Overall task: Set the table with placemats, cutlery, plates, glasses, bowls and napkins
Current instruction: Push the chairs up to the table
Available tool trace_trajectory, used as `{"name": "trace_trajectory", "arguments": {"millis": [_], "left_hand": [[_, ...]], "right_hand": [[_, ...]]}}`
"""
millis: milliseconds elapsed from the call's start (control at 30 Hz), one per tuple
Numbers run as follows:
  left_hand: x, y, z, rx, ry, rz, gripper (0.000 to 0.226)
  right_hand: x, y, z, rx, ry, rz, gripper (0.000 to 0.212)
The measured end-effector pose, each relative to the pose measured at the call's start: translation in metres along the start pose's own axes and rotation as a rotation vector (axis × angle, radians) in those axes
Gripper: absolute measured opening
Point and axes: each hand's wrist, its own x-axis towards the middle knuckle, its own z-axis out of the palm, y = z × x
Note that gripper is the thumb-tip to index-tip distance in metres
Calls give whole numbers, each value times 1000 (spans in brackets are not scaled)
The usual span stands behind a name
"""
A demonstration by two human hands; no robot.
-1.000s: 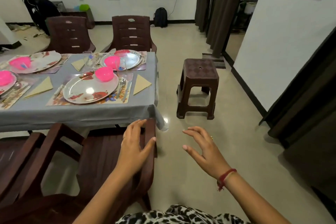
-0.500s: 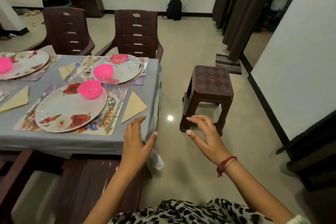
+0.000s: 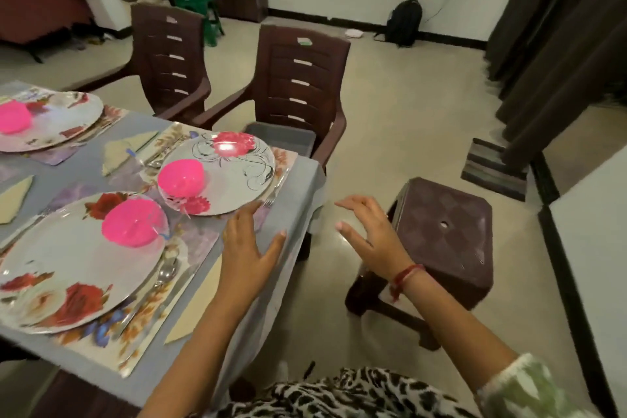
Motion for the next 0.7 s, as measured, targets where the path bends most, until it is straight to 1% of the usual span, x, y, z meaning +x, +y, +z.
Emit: {"name": "trace_trajectory", "arguments": {"millis": [133,200,367,500,633,700], "left_hand": [[62,-19,16,25,55,-65,62],[96,-30,23,30,91,-85,63],[184,-46,41,-12,160,-159,55],[242,-53,54,-26,158,-171,51],[283,-60,63,-47,156,-236,53],[297,-66,65,-55,171,-272,53]], "right_hand": [[89,39,16,67,-15,-61,47],[132,57,25,61,-39,-87,48],[230,93,41,45,-67,-104,49],[294,113,41,7,-103,-72,50],[344,126,46,29,-119,35,46],[369,134,49,-21,-163,25,43]]}}
